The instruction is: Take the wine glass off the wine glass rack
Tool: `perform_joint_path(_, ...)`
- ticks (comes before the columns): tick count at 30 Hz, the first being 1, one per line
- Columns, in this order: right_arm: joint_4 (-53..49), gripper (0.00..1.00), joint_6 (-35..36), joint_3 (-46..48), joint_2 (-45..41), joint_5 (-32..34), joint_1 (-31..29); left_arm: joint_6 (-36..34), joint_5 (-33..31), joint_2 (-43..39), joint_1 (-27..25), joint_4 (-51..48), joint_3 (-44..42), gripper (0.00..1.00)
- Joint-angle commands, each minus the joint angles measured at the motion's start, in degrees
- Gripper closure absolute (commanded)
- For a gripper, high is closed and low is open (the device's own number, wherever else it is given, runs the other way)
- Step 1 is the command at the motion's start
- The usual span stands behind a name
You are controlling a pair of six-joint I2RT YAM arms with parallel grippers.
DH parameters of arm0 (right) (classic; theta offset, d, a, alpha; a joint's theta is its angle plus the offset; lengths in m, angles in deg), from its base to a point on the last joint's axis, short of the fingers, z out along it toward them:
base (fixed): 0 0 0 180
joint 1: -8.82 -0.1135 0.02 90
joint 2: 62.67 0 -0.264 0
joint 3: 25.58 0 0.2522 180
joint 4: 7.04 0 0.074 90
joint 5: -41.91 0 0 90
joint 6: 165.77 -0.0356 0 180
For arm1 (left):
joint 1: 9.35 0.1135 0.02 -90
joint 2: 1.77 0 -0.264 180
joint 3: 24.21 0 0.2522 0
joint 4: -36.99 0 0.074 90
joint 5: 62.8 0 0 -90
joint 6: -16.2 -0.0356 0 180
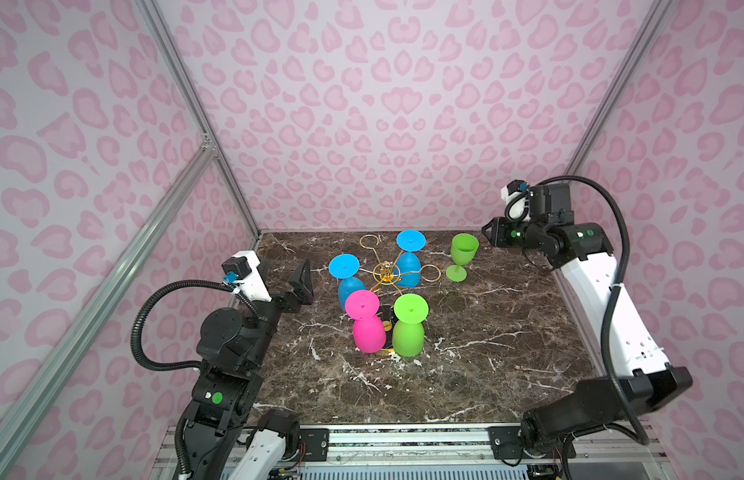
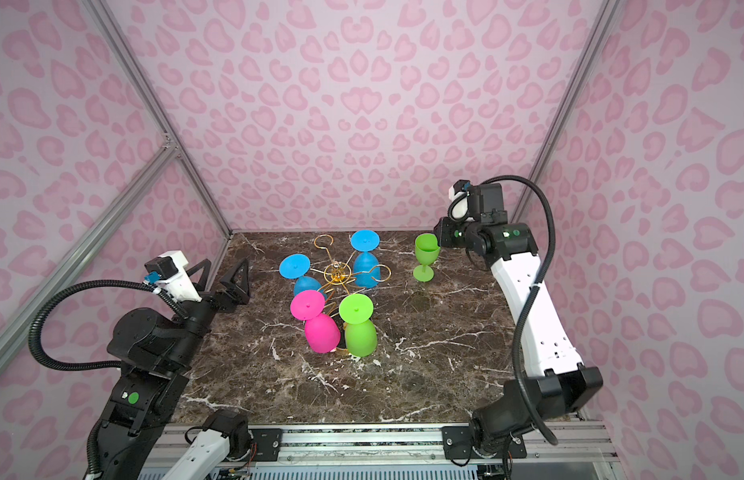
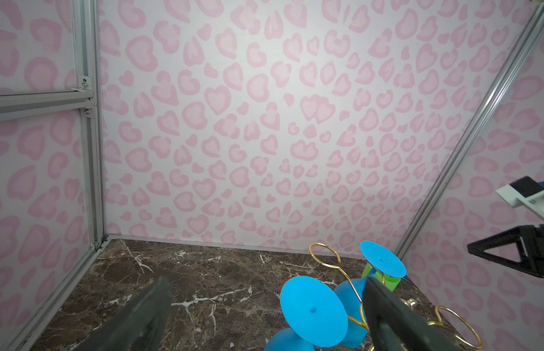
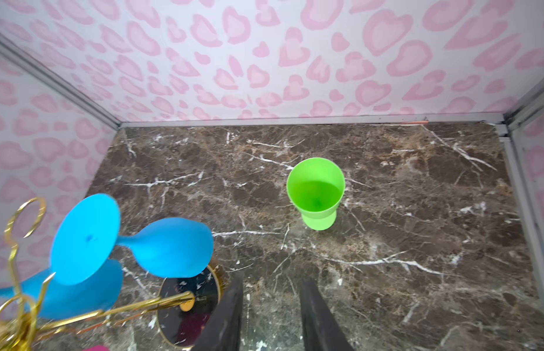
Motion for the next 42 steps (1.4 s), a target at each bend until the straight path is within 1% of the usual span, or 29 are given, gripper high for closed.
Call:
perform_joint_path(1, 7.72, 0.64, -4.56, 6.64, -7.01, -6.39, -0.54, -1.34, -2.46, -0.42, 0.06, 0.40, 0.24, 0.01)
perform_joint_path(3, 8.07, 0.63, -6.24, 10.83, -12.02, -9.11, -0.97, -2.00, -3.09, -0.64, 0.01, 0.52, 0.49, 0.01)
perform_joint_path(6, 11.24, 0.57, -10.41, 19.45, -19.71, -14.26, -2.42, -1.44, -3.01, -0.65, 0.07, 0.75, 0.78, 0.01)
perform_joint_path(10, 18.36, 0.52, -19.65, 29.35, -27.04, -21.00, -5.91, -1.62, -3.53, -0.22, 0.08, 0.95, 0.94, 0.01)
perform_joint_path(13, 22.87, 0.52, -26.00, 35.03, -30.23, -21.56, -10.39, -1.75, -4.39, 0.01, 0.05, 1.47, 1.01, 0.01)
perform_joint_path(16, 27.99, 0.54, -32.05, 39.47, -32.04, -21.79, -12.81, -1.04, -4.03, 0.15, 0.04, 1.76, 1.04, 0.01)
perform_joint_path(18, 30.64, 0.55, -34.63, 41.64, -32.28, -23.21, -13.31, -0.51, -3.52, 0.06, 0.02, 1.74, 0.87, 0.01)
perform_joint_path(21, 31.82, 0.57, -36.36, 43.24, -31.20, -25.74, -14.06, -0.08, -3.35, -0.20, 0.01, 1.76, 0.26, 0.01)
perform_joint_path(24, 32.05, 0.57, -36.72, 43.28, -30.06, -26.30, -16.46, 0.01, -3.18, -0.38, 0.07, 1.61, 0.16, 0.01)
perform_joint_path(27, 31.53, 0.57, -37.28, 42.85, -28.78, -26.32, -17.50, 0.11, -3.13, -0.63, 0.05, 1.61, 0.08, 0.01)
perform_joint_path(31, 35.70, 0.58, -39.97, 44.16, -27.84, -27.39, -18.83, 0.43, -2.97, -0.78, 0.08, 1.61, -0.10, 0.01)
perform_joint_path(34, 34.74, 0.59, -39.61, 43.71, -26.95, -26.69, -20.27, 0.51, -2.83, -0.99, 0.08, 1.60, -0.19, 0.01)
perform_joint_path(42, 36.93, 0.61, -41.44, 44.68, -26.22, -25.17, -23.24, 0.93, -2.49, -1.33, 0.04, 1.58, -0.61, 0.01)
